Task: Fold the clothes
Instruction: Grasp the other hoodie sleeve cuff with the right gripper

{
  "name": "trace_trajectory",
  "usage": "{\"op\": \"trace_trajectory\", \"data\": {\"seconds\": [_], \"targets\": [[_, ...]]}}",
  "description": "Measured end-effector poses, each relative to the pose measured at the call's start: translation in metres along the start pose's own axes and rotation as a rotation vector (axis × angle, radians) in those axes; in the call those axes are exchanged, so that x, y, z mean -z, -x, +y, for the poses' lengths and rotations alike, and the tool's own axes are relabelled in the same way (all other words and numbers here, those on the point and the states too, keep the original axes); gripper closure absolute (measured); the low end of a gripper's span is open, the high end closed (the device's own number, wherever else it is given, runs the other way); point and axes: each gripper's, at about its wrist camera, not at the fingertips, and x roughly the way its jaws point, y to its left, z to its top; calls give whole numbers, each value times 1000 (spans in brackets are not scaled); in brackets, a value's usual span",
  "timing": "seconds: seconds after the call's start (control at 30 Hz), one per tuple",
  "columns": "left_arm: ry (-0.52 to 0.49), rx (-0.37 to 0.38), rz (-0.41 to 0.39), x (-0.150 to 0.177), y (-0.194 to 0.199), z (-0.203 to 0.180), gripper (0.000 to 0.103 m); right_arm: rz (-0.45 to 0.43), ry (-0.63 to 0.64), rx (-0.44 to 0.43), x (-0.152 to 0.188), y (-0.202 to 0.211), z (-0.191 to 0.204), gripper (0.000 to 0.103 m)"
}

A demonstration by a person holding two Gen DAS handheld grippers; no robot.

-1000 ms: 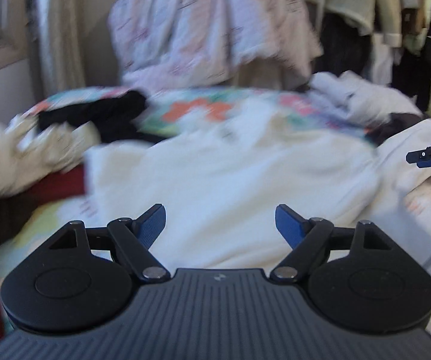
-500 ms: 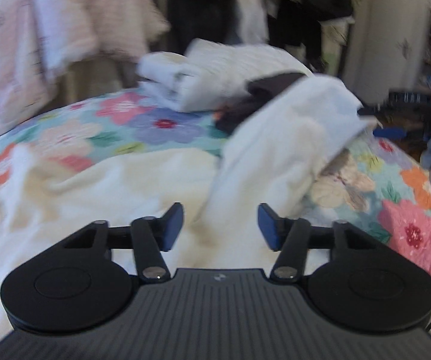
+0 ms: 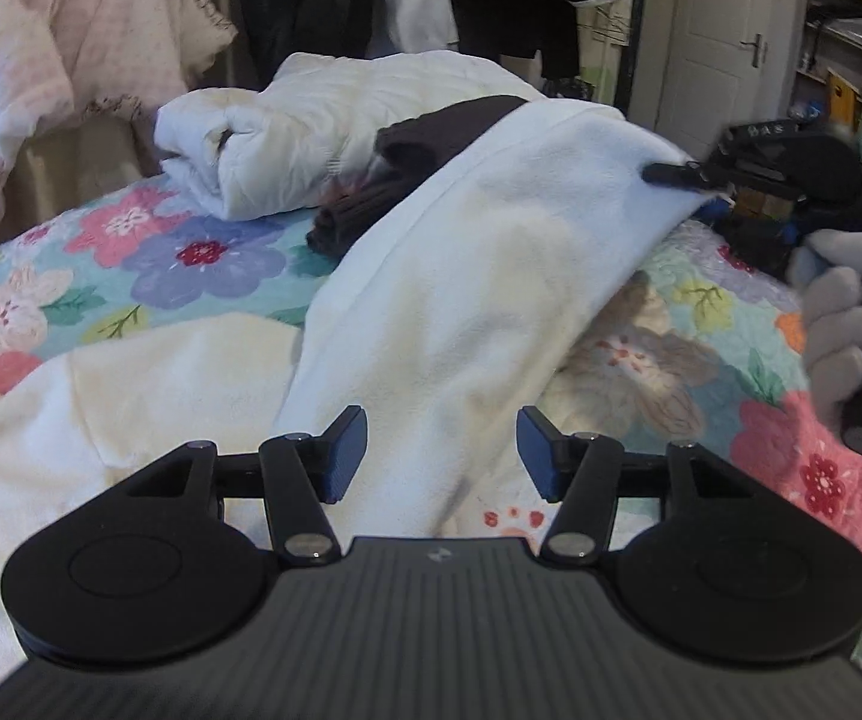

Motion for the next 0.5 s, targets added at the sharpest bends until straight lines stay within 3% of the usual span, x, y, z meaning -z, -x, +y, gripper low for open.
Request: {"op": "trace_trajectory", "data": {"seconds": [0.1,0.2,0.5], "targets": [[7,1,-28,-2,5,2,48,-24,173,9,2,7,27,90],[10,5,-58,-6,10,1,46,-22,287,-40,7,10,51,91],[-10,-29,-122,2,39,3,39,195,477,-312,47,-3,107,91]]}}
